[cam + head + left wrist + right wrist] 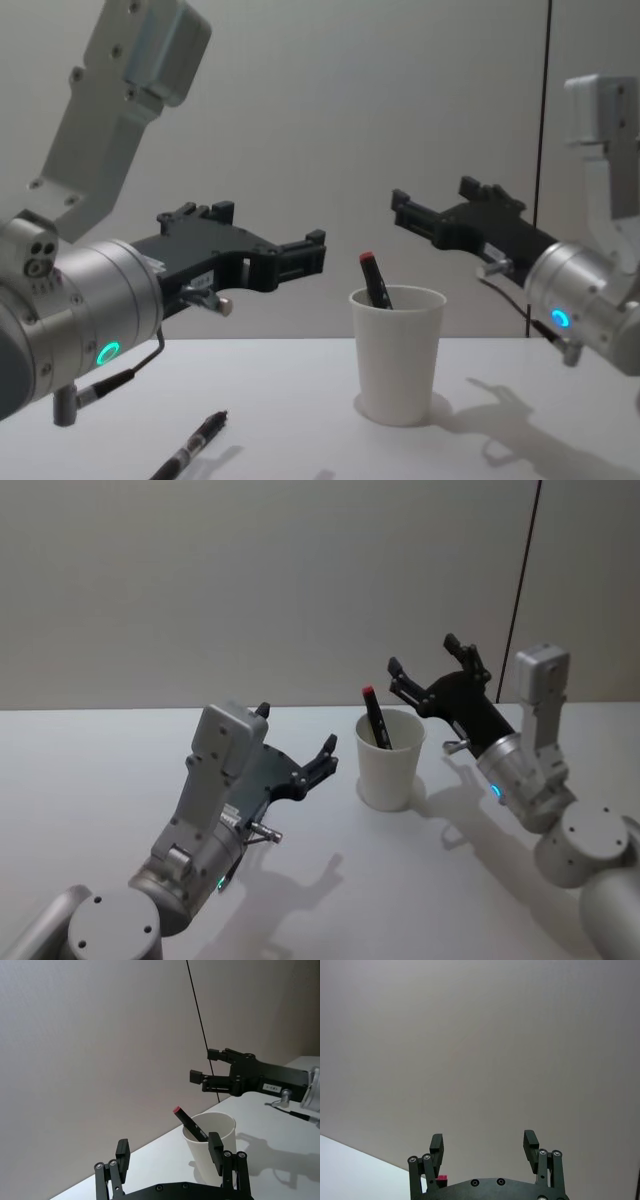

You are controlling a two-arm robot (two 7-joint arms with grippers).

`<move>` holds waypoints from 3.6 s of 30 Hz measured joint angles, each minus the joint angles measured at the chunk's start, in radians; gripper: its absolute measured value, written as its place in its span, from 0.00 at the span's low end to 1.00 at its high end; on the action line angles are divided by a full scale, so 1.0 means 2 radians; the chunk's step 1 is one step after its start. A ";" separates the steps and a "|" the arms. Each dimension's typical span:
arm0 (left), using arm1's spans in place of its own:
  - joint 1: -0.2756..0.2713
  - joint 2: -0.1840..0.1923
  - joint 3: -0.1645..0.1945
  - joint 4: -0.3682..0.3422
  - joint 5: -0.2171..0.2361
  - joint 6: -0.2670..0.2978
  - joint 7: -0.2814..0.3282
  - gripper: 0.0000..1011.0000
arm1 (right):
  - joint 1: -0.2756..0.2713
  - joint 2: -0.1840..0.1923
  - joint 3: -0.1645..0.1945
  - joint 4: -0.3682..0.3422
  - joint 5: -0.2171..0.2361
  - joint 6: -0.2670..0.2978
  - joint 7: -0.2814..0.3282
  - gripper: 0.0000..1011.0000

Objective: Place the pen into the pen holder.

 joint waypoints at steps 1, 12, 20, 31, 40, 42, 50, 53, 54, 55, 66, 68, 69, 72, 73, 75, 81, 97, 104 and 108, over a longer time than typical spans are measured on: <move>0.000 0.000 0.000 0.000 0.000 0.000 0.000 0.99 | -0.013 0.004 0.002 -0.025 0.001 0.020 0.000 0.99; 0.000 0.000 0.000 0.000 0.000 0.000 0.000 0.99 | -0.097 0.030 0.014 -0.174 0.006 0.120 -0.009 0.99; 0.000 0.000 0.000 0.000 0.000 0.000 0.000 0.99 | -0.145 0.047 0.023 -0.257 0.008 0.175 -0.018 0.99; 0.000 0.000 0.000 0.000 0.000 0.000 0.000 0.99 | -0.211 0.073 0.038 -0.357 0.011 0.252 -0.035 0.99; 0.000 0.000 0.000 0.000 0.000 0.000 0.000 0.99 | -0.248 0.091 0.050 -0.411 0.012 0.297 -0.047 0.99; 0.000 0.000 0.000 0.000 0.000 0.000 0.000 0.99 | -0.257 0.096 0.053 -0.423 0.013 0.308 -0.050 0.99; 0.000 0.000 0.000 0.000 0.000 0.000 0.000 0.99 | -0.279 0.108 0.061 -0.453 0.014 0.338 -0.059 0.99; 0.000 0.000 0.000 0.000 0.000 0.000 0.000 0.99 | -0.286 0.111 0.063 -0.463 0.015 0.348 -0.062 0.99; 0.000 0.000 0.000 0.000 0.000 0.000 0.000 0.99 | -0.288 0.113 0.065 -0.467 0.016 0.352 -0.063 0.99; 0.000 0.000 0.000 0.000 0.000 0.000 0.000 0.99 | -0.290 0.114 0.065 -0.469 0.016 0.354 -0.064 0.99; 0.000 0.000 0.000 0.000 0.000 0.000 0.000 0.99 | -0.303 0.122 0.070 -0.489 0.018 0.373 -0.066 0.99; 0.000 0.000 0.000 0.000 0.000 0.000 0.000 0.99 | -0.304 0.123 0.071 -0.490 0.018 0.375 -0.067 0.99; 0.000 0.000 0.000 0.000 0.000 0.000 0.000 0.99 | -0.304 0.123 0.071 -0.491 0.018 0.376 -0.067 0.99; 0.000 0.000 0.000 0.000 0.000 0.000 0.000 0.99 | -0.306 0.124 0.071 -0.493 0.018 0.378 -0.067 0.99; 0.000 0.000 0.000 0.000 0.000 0.000 0.000 0.99 | -0.306 0.124 0.072 -0.494 0.018 0.379 -0.067 0.99; 0.000 0.000 0.000 0.000 0.000 0.000 0.000 0.99 | -0.307 0.125 0.072 -0.495 0.018 0.380 -0.067 0.99; 0.001 0.000 -0.001 0.000 0.001 0.005 0.001 0.99 | -0.308 0.126 0.072 -0.497 0.019 0.382 -0.068 0.99; 0.006 0.008 -0.010 -0.014 -0.013 0.060 -0.002 0.99 | -0.310 0.127 0.073 -0.500 0.019 0.385 -0.068 0.99; 0.008 0.014 -0.014 -0.022 -0.015 0.100 -0.011 0.99 | -0.310 0.127 0.073 -0.500 0.019 0.385 -0.068 0.99; 0.009 0.018 -0.015 -0.027 -0.012 0.128 -0.018 0.99 | -0.310 0.127 0.073 -0.501 0.019 0.386 -0.068 0.99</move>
